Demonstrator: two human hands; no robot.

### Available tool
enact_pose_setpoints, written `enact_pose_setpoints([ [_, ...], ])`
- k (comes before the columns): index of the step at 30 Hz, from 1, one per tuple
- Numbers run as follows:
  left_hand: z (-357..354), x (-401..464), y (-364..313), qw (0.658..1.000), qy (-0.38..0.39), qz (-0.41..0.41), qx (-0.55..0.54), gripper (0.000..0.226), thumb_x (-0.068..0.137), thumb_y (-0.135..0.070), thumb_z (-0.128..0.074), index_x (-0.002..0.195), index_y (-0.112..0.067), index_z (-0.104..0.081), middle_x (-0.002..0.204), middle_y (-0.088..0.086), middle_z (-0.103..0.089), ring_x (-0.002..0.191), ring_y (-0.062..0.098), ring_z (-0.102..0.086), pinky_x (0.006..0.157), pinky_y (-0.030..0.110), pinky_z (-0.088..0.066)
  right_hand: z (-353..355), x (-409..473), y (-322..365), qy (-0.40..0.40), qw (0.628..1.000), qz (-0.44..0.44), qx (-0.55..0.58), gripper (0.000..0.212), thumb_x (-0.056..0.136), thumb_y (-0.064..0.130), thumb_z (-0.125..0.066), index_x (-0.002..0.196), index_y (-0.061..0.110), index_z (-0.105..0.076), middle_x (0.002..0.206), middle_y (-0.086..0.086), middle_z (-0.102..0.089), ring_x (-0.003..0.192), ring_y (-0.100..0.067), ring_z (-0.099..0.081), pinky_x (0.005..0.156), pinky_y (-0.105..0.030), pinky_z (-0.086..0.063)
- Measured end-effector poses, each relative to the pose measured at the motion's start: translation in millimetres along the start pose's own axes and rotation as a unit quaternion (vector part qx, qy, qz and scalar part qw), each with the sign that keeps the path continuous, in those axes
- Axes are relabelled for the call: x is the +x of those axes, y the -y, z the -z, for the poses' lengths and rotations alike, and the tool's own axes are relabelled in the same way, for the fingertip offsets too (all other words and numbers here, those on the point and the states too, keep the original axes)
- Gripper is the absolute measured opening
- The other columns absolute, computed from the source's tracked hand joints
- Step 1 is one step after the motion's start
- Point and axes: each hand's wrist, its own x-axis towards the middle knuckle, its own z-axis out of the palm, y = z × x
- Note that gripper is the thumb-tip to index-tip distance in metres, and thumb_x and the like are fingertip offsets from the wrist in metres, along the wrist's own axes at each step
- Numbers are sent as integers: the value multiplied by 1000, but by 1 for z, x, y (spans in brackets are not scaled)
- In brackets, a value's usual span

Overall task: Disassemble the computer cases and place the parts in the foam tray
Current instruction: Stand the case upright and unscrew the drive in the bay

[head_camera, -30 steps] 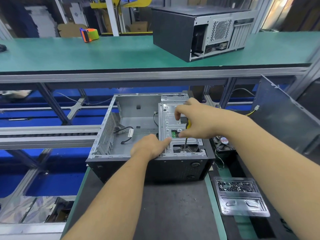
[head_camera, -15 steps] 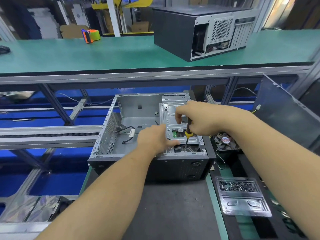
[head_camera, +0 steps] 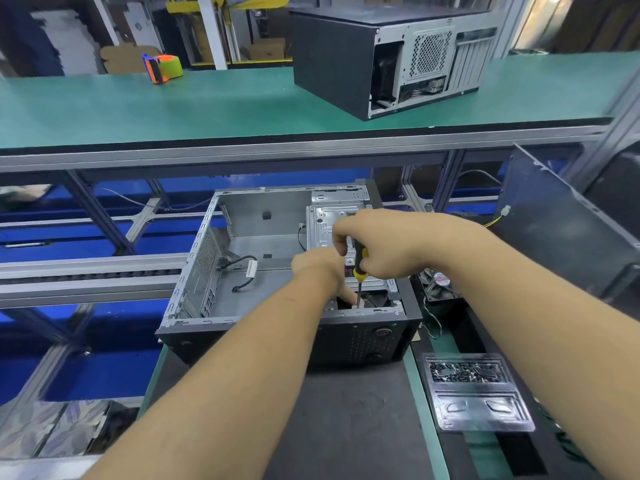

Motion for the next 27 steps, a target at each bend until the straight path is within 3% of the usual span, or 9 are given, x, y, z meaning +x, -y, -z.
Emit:
enact_pose_setpoints([
  [4, 3, -1, -2, 1000, 16, 1, 15, 89, 72, -72, -77, 140, -22, -50, 129, -6, -62, 122, 24, -60, 81, 35, -42, -1, 5, 5, -41, 992, -81, -85, 28, 104, 44, -40, 92, 20, -44, 75, 4, -40, 79, -23, -47, 70, -37, -39],
  [6, 4, -1, -4, 1000, 20, 0, 24, 89, 71, -74, -77, 137, -20, -51, 124, -4, -64, 116, 24, -62, 79, 35, -43, -2, 8, 5, -56, 990, -72, -106, 28, 106, 34, -38, 86, 17, -46, 78, -1, -47, 74, -23, -49, 70, -37, -43],
  [9, 4, -1, -5, 999, 17, 2, 42, 88, 72, -75, -75, 138, -21, -52, 125, -4, -64, 116, 24, -62, 78, 35, -41, 1, 8, 2, -38, 995, -32, -87, 6, 97, 16, -47, 99, 19, -52, 92, -2, -56, 80, -21, -52, 65, -34, -43],
  [13, 2, 0, -5, 998, -3, -3, 67, 98, 76, -74, -72, 150, -19, -39, 141, 1, -56, 127, 28, -58, 81, 37, -41, 8, -1, 2, 22, 1000, 15, 0, 31, 88, 9, -57, 110, 30, -49, 93, 5, -52, 81, -15, -52, 62, -31, -42],
  [15, 1, 0, -6, 998, -4, -7, 67, 98, 76, -75, -72, 152, -21, -38, 143, -2, -55, 131, 26, -55, 88, 37, -46, 3, 1, 2, 7, 1000, 0, -16, 23, 92, 27, -64, 109, 25, -49, 90, 6, -50, 85, -19, -52, 69, -34, -45],
  [18, 3, -1, -7, 997, 14, -3, 74, 92, 75, -78, -69, 144, -22, -47, 134, -5, -58, 126, 23, -57, 84, 36, -45, 1, 8, 3, -36, 994, -73, -70, 32, 103, 47, -42, 88, 19, -46, 80, 1, -46, 80, -23, -49, 70, -36, -39],
  [20, 3, -1, -7, 998, 18, -4, 67, 88, 73, -77, -72, 136, -20, -53, 122, -4, -62, 111, 23, -61, 76, 34, -41, 0, 9, 4, -47, 993, -64, -90, 31, 107, 37, -37, 86, 16, -47, 84, -4, -51, 76, -23, -49, 69, -34, -38],
  [23, 2, -2, -8, 997, 7, -9, 76, 86, 72, -78, -72, 137, -23, -54, 130, -6, -62, 119, 22, -61, 77, 34, -40, 2, 7, 2, -29, 996, -19, -77, 6, 99, 19, -46, 98, 19, -52, 93, 0, -55, 87, -24, -53, 71, -35, -42],
  [27, 0, -1, -7, 996, -9, -17, 86, 93, 76, -77, -69, 148, -24, -44, 143, -5, -55, 132, 27, -55, 89, 36, -46, 6, -2, 5, 28, 999, 29, -10, 32, 89, 7, -53, 109, 31, -51, 93, 9, -45, 83, -18, -53, 76, -42, -50],
])
